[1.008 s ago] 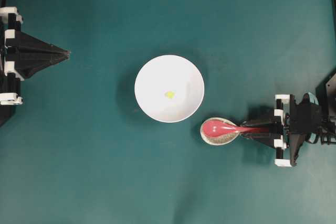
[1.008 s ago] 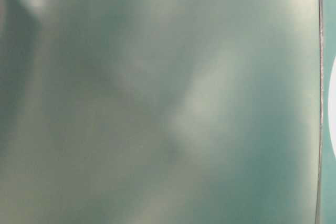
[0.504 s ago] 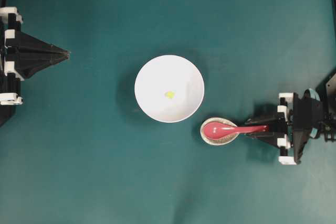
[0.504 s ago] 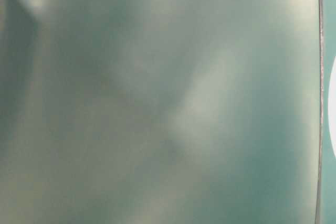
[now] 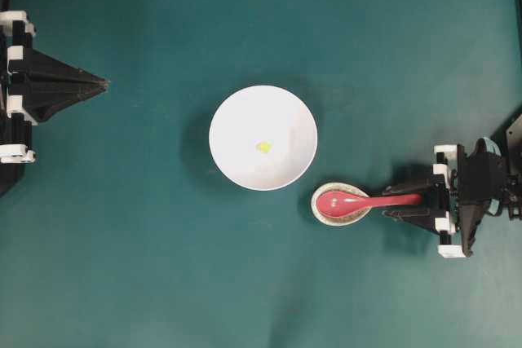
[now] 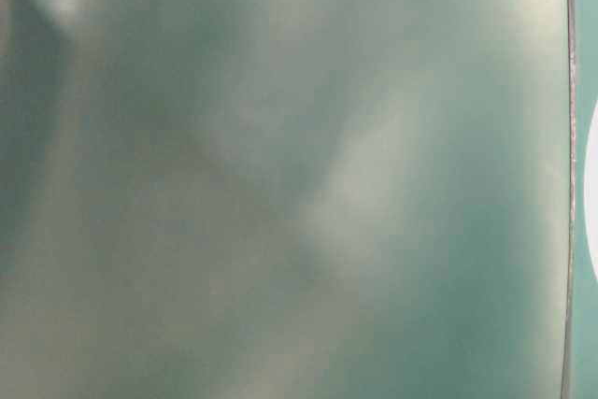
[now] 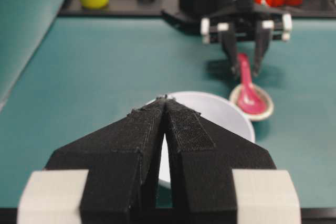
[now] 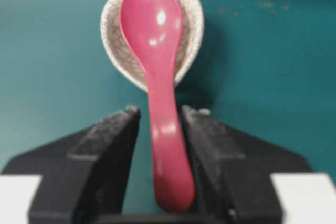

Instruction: Scoop the yellow hexagonal prism block from the bowl with a spoon using the right arm.

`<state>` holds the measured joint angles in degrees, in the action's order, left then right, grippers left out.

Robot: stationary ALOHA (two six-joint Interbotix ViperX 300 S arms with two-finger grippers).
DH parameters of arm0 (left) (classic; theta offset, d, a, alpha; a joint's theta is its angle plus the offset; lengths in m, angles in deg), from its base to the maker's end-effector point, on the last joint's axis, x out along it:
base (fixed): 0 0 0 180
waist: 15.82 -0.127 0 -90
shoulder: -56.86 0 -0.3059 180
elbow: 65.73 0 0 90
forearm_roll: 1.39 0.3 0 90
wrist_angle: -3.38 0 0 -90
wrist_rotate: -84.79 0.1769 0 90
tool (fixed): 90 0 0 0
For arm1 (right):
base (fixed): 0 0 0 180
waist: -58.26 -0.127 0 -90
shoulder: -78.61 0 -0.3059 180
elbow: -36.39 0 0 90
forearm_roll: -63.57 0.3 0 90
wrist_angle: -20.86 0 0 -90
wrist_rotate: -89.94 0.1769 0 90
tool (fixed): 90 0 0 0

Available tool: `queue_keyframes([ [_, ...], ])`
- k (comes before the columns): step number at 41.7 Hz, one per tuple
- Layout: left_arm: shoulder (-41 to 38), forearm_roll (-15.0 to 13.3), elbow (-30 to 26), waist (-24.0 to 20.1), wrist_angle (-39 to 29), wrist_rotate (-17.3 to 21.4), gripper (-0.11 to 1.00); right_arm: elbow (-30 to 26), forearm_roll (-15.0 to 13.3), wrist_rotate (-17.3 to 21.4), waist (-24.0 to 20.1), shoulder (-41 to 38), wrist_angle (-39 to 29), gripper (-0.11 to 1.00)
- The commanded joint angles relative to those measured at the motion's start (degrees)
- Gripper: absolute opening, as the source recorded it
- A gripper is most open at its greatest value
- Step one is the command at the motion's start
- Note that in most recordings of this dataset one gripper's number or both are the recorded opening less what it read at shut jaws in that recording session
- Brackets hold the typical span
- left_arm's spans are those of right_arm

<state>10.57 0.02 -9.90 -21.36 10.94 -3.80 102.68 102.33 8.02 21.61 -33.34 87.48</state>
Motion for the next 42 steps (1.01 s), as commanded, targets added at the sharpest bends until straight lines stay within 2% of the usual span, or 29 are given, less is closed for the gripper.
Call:
queue_keyframes([
  [1,-0.44,0.00,-1.05,-0.26,0.62,0.00,0.00,-0.18,-0.18,-0.35,0.00,1.23,0.97,0.46],
  [11,-0.44,0.00,-1.05,-0.18,0.88,0.00,0.00,-0.35,-0.18,-0.88,1.05,1.23,1.14,0.46],
  [22,-0.44,0.00,-1.14,-0.18,0.88,0.18,0.00,-1.32,-0.18,-3.87,1.49,1.23,0.97,0.46],
  [42,-0.44,0.00,-1.05,-0.18,0.88,0.35,0.00,-1.76,-0.35,-6.59,1.49,1.23,-0.70,0.46],
])
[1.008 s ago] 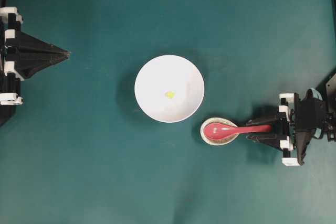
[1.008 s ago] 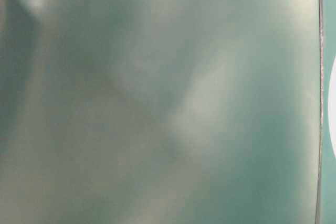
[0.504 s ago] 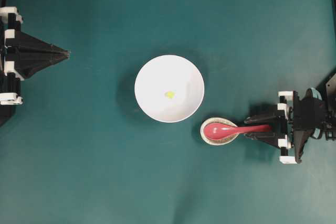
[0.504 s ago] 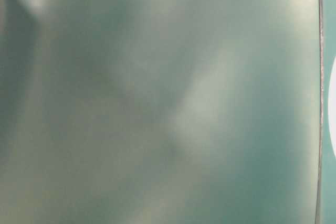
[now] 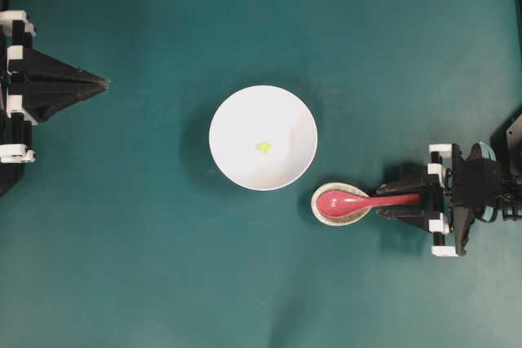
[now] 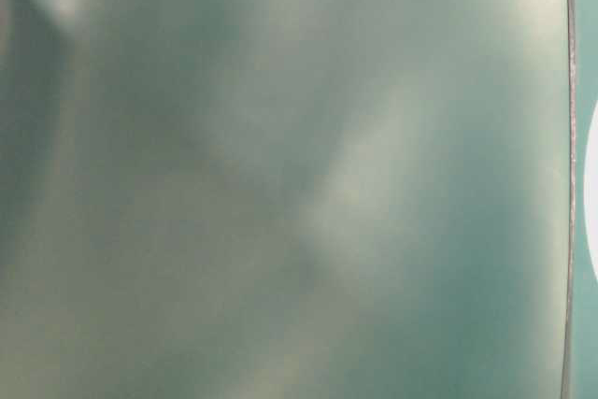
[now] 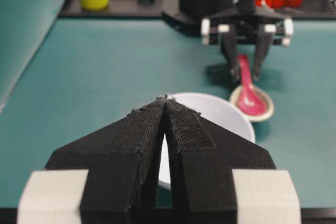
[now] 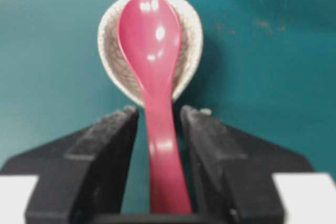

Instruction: Scoop the yellow hexagonal prism block from the bowl with a spoon using the right arm.

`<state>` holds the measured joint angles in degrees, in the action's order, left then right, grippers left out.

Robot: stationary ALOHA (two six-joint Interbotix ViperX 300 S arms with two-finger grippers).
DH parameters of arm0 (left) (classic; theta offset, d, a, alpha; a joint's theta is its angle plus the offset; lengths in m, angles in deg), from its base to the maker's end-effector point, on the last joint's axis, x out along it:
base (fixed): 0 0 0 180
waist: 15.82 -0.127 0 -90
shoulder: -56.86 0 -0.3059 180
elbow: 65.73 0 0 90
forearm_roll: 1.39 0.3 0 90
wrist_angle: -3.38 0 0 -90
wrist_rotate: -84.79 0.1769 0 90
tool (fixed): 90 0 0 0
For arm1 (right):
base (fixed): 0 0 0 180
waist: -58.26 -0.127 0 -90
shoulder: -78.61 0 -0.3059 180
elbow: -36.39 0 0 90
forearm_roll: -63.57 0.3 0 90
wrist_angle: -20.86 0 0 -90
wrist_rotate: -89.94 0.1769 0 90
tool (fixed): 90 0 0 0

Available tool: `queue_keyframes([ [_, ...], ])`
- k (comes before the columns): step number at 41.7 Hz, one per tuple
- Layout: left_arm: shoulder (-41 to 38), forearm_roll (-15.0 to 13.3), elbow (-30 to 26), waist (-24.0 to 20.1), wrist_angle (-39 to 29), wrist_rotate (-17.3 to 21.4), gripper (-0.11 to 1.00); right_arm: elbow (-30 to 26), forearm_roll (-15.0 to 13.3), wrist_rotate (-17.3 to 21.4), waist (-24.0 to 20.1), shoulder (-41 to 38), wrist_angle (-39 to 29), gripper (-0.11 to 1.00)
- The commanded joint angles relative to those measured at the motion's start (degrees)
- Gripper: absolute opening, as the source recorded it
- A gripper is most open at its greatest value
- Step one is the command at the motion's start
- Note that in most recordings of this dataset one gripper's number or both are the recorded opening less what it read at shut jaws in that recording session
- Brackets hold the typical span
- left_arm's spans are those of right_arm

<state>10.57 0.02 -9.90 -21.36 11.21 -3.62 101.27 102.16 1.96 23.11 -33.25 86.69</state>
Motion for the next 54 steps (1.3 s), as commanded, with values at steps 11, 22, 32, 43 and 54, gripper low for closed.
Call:
queue_keyframes([
  [11,-0.44,0.00,-1.05,-0.18,0.79,0.18,0.00,-0.53,-0.09,-1.58,0.00,1.14,0.09,0.46],
  [22,-0.44,0.00,-1.14,-0.18,0.79,0.18,0.00,-0.53,-0.09,-1.67,0.18,1.14,0.35,0.46],
  [32,-0.53,0.00,-1.05,-0.18,0.79,0.18,0.00,-0.53,-0.09,-1.67,0.35,1.14,0.44,0.45],
  [43,-0.44,0.00,-1.05,-0.18,0.88,0.18,0.00,-0.70,-0.18,-1.67,0.62,1.14,0.44,0.45],
  [54,-0.44,0.00,-1.14,-0.18,1.05,0.26,0.00,-0.79,-0.09,-1.67,0.70,1.14,0.44,0.44],
])
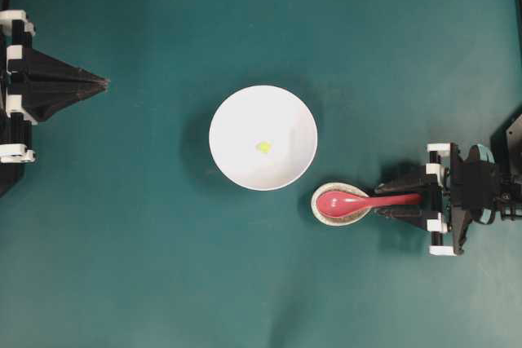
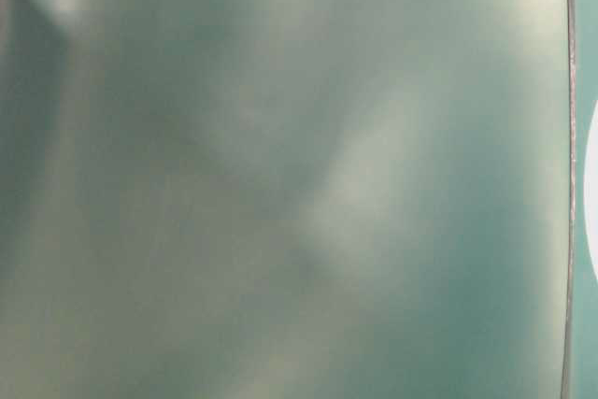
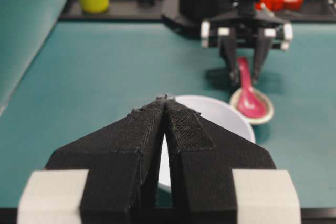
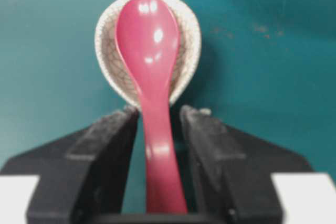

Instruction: Scoop the yellow hexagonal prism block from the bowl with a spoon using the right arm.

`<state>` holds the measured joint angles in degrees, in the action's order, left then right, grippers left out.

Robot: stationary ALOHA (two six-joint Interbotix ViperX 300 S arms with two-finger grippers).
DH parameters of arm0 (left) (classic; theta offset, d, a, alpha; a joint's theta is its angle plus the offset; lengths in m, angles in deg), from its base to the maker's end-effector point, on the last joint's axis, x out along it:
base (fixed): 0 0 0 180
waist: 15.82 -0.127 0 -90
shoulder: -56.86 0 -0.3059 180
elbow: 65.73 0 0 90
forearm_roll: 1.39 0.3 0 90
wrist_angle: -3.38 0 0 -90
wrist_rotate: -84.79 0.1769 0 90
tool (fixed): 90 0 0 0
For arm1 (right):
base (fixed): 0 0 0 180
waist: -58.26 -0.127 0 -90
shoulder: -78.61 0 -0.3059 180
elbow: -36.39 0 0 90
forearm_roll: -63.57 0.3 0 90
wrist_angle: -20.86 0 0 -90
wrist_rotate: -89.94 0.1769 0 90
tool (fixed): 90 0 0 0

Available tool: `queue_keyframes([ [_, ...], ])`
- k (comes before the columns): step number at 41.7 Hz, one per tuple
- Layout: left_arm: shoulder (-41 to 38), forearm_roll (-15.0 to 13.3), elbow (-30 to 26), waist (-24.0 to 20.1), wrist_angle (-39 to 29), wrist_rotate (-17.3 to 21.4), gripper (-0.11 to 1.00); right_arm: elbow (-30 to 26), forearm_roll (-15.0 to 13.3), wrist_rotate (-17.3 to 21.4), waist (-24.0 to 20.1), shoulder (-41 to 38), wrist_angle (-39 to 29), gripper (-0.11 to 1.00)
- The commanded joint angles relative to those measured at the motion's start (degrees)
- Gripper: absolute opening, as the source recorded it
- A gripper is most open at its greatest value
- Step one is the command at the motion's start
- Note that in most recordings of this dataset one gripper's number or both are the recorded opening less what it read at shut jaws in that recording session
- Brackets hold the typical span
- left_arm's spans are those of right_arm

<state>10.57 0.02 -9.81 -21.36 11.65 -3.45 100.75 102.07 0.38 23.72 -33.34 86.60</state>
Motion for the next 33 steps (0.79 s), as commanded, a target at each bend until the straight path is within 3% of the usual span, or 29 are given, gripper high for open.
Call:
queue_keyframes([
  [1,-0.44,0.00,-1.14,-0.18,0.62,0.09,0.00,-0.26,0.00,-0.09,0.09,1.23,0.53,0.44],
  [11,-0.53,0.00,-1.14,-0.18,0.62,0.09,0.00,-0.53,-0.09,0.00,0.09,1.76,0.44,0.23],
  [24,-0.44,0.00,-1.14,-0.18,0.62,0.09,0.00,-0.09,0.00,-0.62,0.62,12.39,-3.52,0.23],
  [33,-0.44,0.09,-1.14,-0.18,0.79,0.26,0.00,-1.76,0.00,-4.48,5.45,23.38,-16.17,0.23],
])
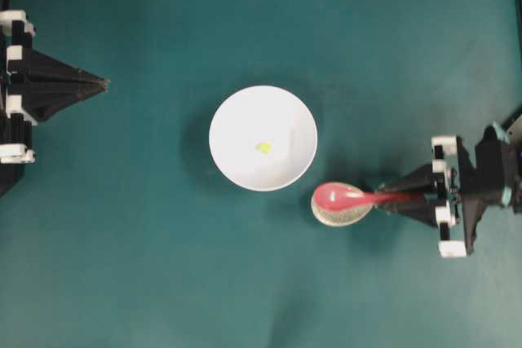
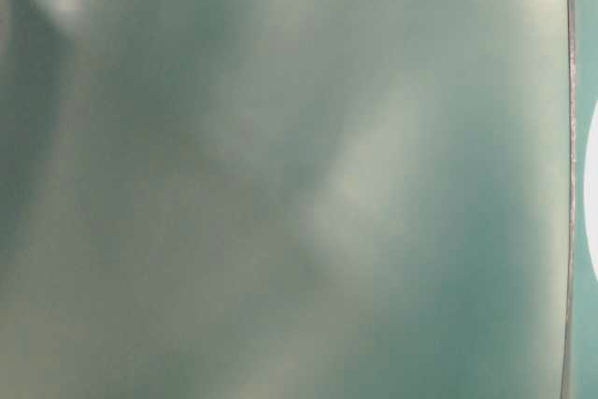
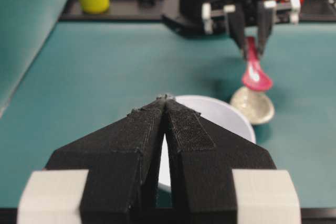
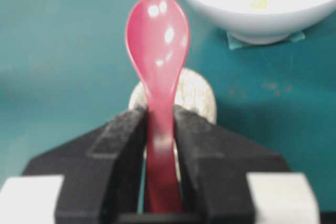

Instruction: Scoop the yellow hexagonal prism block from the bowl with a spoon using the right arm.

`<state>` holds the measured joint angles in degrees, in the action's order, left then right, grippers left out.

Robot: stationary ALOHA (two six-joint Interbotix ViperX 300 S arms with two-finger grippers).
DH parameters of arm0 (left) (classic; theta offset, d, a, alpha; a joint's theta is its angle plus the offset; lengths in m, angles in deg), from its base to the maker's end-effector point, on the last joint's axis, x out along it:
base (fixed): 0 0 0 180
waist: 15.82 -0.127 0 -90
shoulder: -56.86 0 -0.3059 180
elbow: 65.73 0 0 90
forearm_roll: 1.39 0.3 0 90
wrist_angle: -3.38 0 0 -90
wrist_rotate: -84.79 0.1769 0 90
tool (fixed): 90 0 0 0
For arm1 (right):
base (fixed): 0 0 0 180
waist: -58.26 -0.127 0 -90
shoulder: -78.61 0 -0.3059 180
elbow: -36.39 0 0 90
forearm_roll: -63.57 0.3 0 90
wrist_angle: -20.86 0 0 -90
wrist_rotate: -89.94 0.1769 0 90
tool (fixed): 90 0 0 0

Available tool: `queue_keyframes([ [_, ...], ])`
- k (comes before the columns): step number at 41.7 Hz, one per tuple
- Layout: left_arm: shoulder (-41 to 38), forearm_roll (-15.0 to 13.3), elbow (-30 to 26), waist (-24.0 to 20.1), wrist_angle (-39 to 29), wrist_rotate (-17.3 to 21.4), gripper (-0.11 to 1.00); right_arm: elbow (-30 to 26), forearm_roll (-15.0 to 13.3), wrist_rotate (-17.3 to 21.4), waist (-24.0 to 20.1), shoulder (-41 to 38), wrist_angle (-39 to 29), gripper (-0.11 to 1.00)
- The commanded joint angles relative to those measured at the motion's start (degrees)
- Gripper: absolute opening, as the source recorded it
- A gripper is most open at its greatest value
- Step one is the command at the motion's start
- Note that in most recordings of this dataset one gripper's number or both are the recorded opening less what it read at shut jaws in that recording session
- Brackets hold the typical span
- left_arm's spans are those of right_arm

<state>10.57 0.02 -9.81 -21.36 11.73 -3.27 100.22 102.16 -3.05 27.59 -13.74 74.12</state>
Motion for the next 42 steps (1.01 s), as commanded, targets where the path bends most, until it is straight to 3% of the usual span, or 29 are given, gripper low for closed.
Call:
queue_keyframes([
  [1,-0.44,0.00,-1.14,-0.18,0.70,0.09,0.00,-1.49,-0.09,-1.67,2.20,4.75,-5.01,0.23],
  [9,-0.44,0.09,-1.14,-0.18,0.88,0.18,0.00,-5.89,-0.09,-10.28,10.72,13.71,-21.09,0.23],
  [18,-0.44,0.09,-1.14,-0.18,0.70,0.18,0.00,-15.29,-0.09,-17.40,24.26,18.72,-46.41,0.23],
  [25,-0.44,0.18,-1.14,-0.18,0.79,0.26,0.00,-22.50,-1.23,-18.46,32.78,17.84,-61.88,0.23],
  [30,-0.44,0.18,-1.14,-0.18,0.88,0.26,0.00,-27.51,-4.57,-18.28,37.62,15.91,-69.96,0.23],
  [42,-0.44,0.18,-1.14,-0.18,0.62,0.35,0.00,-39.73,-8.96,-17.58,42.98,7.73,-87.80,0.23],
])
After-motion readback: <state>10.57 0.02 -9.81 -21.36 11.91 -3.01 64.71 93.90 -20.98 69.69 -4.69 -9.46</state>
